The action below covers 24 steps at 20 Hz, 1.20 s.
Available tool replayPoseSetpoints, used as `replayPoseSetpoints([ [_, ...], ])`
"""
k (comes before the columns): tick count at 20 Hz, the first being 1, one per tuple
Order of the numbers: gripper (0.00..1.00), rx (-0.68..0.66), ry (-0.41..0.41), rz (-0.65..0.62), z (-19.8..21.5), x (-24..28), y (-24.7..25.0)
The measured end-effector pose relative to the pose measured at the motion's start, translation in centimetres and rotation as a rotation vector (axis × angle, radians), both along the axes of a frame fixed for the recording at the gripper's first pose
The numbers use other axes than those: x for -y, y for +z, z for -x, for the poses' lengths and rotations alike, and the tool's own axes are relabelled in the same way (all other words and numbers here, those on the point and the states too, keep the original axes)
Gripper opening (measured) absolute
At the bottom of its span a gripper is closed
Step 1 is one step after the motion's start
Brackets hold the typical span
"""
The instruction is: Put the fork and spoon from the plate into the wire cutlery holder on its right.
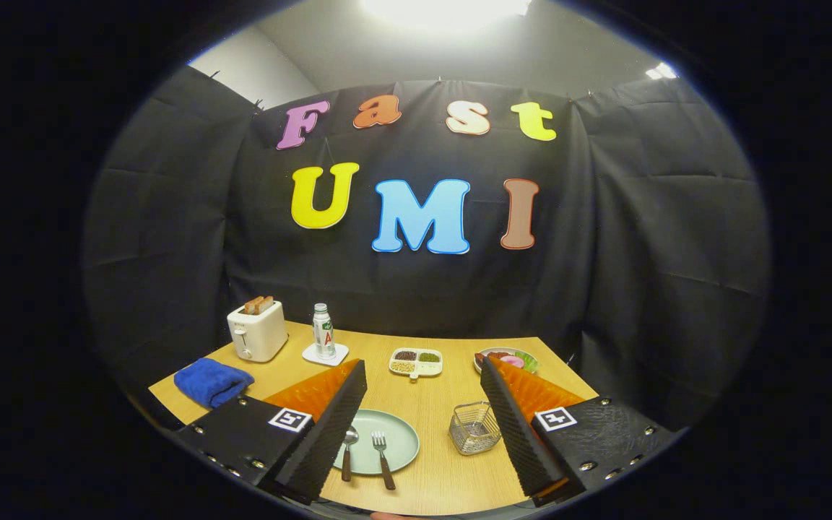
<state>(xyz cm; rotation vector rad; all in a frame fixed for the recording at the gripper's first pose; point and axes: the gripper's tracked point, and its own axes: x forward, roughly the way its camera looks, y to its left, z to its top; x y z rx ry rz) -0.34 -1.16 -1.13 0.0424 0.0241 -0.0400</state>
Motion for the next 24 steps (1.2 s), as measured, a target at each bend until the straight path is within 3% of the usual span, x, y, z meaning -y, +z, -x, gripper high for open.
replayPoseSetpoints([
  [11, 0.97, -0.136, 0.078, 0.038, -0.8, -1.7, -5.2],
  [24, 0.97, -0.494, 0.186, 0.105, -1.1, -4.0, -16.1],
])
